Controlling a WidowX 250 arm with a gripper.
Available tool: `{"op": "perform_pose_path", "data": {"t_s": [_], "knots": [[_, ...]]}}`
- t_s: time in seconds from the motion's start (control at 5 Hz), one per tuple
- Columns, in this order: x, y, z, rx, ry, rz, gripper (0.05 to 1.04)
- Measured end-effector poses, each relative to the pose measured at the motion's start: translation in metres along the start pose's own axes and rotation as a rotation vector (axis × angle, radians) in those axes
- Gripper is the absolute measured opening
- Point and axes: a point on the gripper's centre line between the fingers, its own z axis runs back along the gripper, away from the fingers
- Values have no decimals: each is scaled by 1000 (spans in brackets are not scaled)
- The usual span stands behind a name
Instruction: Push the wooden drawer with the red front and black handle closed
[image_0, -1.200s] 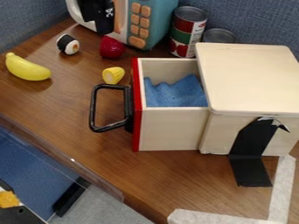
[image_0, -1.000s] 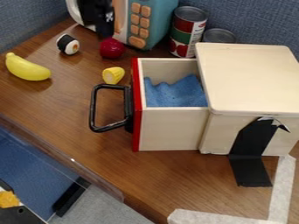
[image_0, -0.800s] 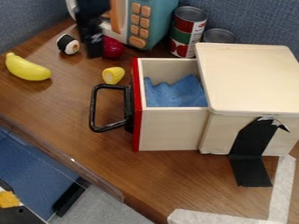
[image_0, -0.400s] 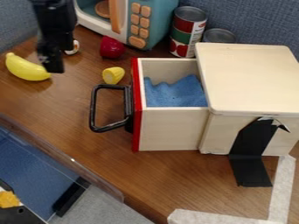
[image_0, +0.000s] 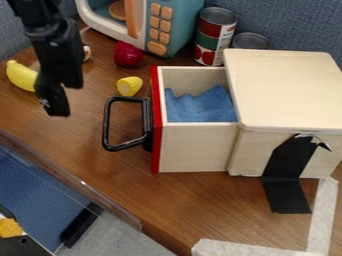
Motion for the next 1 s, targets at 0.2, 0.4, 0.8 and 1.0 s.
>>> {"op": "perform_pose_path", "data": {"t_s": [0.2, 0.4, 0.8, 1.0], "knots": [[13, -4, -15, -17, 29, 85, 1000], [25, -5, -29, -41, 65, 143, 1000], [34, -3, -41, -72, 89, 197, 1000], [44, -7, -41, -96, 59, 217, 1000]]}}
